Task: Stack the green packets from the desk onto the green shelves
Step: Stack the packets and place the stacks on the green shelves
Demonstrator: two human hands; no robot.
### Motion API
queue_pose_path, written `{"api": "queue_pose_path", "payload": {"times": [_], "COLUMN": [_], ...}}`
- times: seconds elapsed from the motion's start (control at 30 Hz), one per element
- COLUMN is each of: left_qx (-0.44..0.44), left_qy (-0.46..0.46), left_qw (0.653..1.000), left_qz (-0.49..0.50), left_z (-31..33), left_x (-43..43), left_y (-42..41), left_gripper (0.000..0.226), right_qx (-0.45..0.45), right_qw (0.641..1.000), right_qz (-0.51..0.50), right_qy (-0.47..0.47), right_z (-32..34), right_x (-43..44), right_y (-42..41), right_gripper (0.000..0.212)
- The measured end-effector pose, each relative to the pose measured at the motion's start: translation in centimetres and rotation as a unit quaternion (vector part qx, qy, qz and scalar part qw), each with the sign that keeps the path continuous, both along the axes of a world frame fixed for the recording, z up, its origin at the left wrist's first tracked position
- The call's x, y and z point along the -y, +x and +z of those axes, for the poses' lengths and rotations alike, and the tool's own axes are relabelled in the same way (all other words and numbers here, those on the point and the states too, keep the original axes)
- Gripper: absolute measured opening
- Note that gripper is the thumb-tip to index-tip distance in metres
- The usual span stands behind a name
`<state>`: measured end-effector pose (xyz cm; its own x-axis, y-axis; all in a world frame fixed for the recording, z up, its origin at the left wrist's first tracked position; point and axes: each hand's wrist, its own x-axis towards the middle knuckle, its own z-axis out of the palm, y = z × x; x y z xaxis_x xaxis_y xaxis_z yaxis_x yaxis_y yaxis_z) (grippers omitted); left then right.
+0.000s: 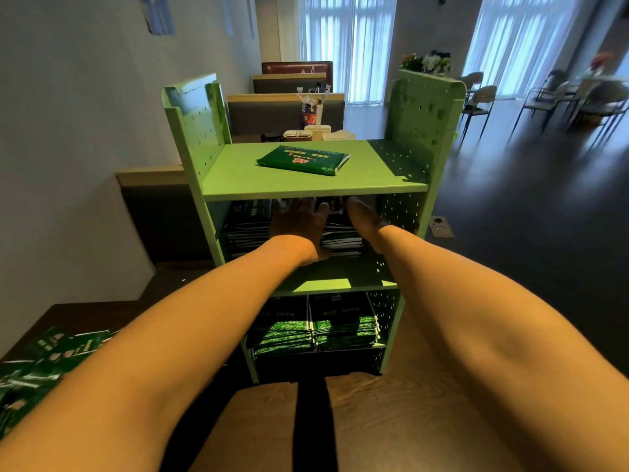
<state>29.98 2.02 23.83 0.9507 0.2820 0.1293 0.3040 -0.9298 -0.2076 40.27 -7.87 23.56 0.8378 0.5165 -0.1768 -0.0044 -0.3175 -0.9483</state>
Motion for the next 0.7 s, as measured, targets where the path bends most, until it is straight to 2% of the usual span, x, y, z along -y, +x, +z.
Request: {"api": "queue_pose_path", "payload": {"times": [0.17,0.23,0.33,0.47,0.6,0.7], "left_qx": [0.009,0.010,0.010,0.019,0.025,0.016], "left_qy": [-0.014,-0.027,-0.038,-0.036,-0.057,-0.066], "left_qw": [1.000,1.000,0.999,0.999,0.998,0.997], "left_qz": [0.005,0.011,0.014,0.014,0.021,0.030], "left_z": [-0.4,-0.4,-0.5,-0.6,-0.2,0.1], "left_x": [-0.2,-0.3,-0.2,0.0,0.0,0.3], "left_y": [-0.1,0.0,0.2,0.3,0.2,-0.1], "left_gripper": [0.087,0.086,0.086,0.086,0.083,0.085], "right_qx": [-0.014,-0.043,-0.037,-0.051,-0.014,0.020], "right_qw": [1.000,0.998,0.998,0.993,0.984,0.978], "right_qz": [-0.012,-0.011,-0.020,-0.059,-0.150,-0.181], "right_qy": [0.013,0.047,0.046,0.086,0.100,0.106], "right_z": [-0.6,-1.0,-2.1,-0.9,-0.3,-0.6], "right_x": [-0.6,-0.6,-0.5,-0.3,0.0,0.4], "right_y": [0.1,0.3,1.0,-0.7,-0.7,-1.4], "right_gripper": [0.044,0.036,0.022,0.039,0.042,0.042]}}
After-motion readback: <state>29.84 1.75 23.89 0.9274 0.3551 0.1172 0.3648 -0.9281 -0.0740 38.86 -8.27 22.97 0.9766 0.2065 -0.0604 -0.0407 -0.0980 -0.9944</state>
